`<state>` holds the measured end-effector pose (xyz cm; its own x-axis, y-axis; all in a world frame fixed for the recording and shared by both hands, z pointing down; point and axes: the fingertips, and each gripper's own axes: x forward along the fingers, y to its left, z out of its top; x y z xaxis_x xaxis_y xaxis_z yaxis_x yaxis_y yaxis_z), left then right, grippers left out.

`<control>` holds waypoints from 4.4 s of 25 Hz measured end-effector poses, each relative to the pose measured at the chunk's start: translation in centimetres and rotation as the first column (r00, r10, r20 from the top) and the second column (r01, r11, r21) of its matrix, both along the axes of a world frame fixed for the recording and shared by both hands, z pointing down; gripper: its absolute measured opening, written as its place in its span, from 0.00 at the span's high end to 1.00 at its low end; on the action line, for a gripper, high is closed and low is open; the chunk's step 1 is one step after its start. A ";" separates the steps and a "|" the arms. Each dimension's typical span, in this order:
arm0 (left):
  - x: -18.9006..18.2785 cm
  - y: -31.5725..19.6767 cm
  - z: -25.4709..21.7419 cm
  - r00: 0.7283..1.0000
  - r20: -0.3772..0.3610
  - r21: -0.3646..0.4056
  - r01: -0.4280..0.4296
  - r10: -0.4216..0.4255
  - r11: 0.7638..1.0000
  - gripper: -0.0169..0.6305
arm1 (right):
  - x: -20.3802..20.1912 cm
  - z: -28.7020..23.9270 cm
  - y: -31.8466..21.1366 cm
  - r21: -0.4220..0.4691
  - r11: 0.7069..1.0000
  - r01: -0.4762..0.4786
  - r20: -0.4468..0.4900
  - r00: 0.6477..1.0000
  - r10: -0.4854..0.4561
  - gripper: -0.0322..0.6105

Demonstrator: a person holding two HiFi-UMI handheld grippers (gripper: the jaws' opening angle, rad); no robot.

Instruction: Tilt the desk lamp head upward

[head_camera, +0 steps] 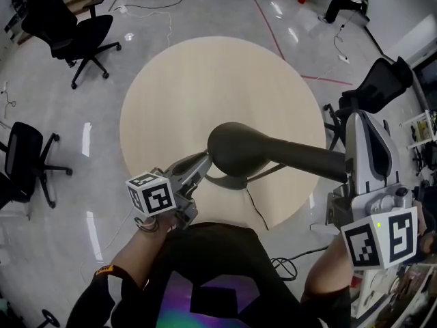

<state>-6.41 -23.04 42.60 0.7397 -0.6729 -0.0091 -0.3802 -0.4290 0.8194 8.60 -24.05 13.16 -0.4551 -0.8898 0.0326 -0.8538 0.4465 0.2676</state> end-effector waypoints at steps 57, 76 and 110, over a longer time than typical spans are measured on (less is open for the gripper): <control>-2.3 -5.1 -20.6 0.999 0.035 0.426 0.008 -0.025 0.905 0.86 | 8.7 11.6 4.3 -0.139 0.967 -0.215 0.255 0.935 0.245 0.94; -0.1 -4.3 -30.5 0.998 -0.012 0.560 -0.046 0.064 0.827 0.87 | 7.9 13.6 3.2 -0.195 0.944 -0.266 0.180 0.937 0.301 0.94; -0.1 0.1 -35.1 1.000 0.003 0.727 -0.023 0.031 0.686 0.88 | 6.8 15.8 3.7 -0.219 0.918 -0.331 0.103 0.927 0.359 0.94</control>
